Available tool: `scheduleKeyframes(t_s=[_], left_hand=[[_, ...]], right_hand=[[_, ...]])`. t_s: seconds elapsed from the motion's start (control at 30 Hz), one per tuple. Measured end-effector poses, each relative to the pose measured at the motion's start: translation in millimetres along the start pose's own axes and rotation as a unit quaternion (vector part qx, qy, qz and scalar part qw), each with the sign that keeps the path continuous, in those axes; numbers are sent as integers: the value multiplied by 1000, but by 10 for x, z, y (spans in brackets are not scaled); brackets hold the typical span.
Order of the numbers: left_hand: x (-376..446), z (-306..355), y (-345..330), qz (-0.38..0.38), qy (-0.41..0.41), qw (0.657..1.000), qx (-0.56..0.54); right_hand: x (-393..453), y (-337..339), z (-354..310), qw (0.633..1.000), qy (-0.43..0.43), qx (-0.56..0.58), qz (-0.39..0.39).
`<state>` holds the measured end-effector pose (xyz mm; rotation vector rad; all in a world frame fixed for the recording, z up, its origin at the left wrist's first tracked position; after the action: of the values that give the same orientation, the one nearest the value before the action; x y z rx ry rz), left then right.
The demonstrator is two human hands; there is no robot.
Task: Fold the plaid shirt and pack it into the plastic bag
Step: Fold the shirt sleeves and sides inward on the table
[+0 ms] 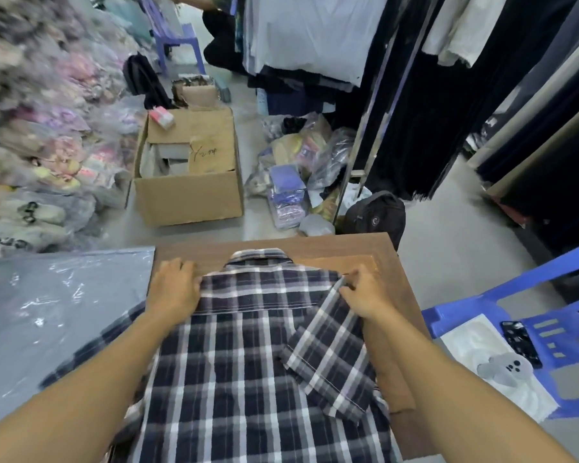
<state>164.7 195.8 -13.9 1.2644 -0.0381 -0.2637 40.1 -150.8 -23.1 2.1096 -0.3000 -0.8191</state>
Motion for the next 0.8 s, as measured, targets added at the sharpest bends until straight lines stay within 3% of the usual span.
scheduleKeyframes(t_s=[0.17,0.27,0.43,0.6,0.73,0.8], left_hand=[[-24,-204,-8,-23,30,999,-13],[-2,-157,36,3,42,997,-60],[237,154,219,53,32,988,-142],[471,463,57,27,22,988,-152],[476,345,-133,-14,59,987,-149],[412,185,-92,-1,66,986,-153]], right_hand=[[169,-47,18,999,-30,5,-21],[240,65,27,999,-38,22,-21],[323,544,21,997,-33,42,53],[456,637,189,988,-64,87,111],[508,455,190,998,-47,-22,42],[458,450,79,993,-47,-85,63]])
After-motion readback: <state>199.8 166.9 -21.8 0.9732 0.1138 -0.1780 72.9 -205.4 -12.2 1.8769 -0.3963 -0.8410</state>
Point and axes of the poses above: each hand's wrist, its own x-axis towards the middle knuckle, its own y-axis out of the back of the hand, z = x × y, the point moved 4 cm from there along x, towards the middle knuckle, and after that the axes turned 9 degrees about -x, right-handed, at the moved point
